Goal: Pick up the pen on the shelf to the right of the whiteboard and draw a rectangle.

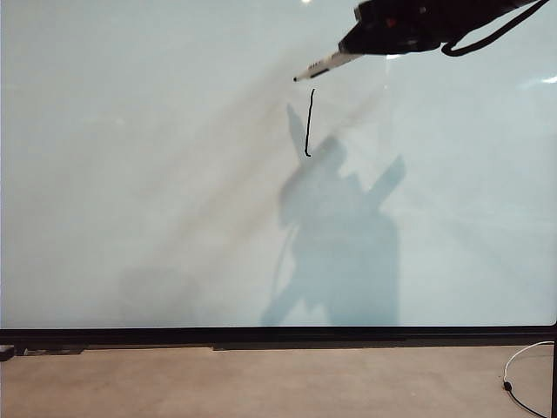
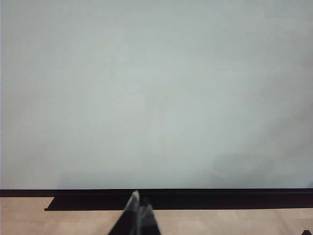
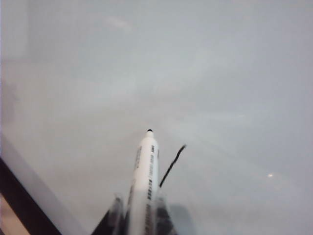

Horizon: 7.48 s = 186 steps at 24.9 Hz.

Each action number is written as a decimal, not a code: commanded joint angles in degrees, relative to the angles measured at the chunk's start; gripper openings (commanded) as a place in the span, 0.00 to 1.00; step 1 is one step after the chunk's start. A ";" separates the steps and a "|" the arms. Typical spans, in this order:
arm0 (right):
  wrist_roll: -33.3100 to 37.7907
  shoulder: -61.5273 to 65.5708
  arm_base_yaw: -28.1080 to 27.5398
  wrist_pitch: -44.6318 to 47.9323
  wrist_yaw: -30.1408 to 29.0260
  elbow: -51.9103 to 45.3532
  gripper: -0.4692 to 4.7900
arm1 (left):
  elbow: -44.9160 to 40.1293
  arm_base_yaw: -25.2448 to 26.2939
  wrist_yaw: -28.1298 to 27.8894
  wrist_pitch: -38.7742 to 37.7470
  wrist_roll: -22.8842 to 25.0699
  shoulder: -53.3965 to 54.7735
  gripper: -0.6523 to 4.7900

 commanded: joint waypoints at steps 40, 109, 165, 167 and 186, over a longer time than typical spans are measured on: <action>13.11 5.66 -11.30 8.17 -17.68 0.26 0.08 | 0.17 0.00 0.02 0.37 0.26 0.04 0.11; 12.63 3.06 -18.51 3.80 -15.52 0.15 0.08 | 0.17 0.00 0.02 0.37 0.26 0.04 0.11; 11.45 -1.25 -11.41 3.32 -15.80 -5.09 0.08 | 0.15 0.00 0.02 0.37 0.26 0.04 0.11; 11.47 0.50 -10.08 4.42 -15.54 -5.09 0.08 | 0.17 0.00 0.04 0.37 0.26 0.04 0.11; 14.88 14.62 -8.74 16.35 -15.65 -4.92 0.08 | 0.17 0.00 0.02 0.37 0.26 0.04 0.11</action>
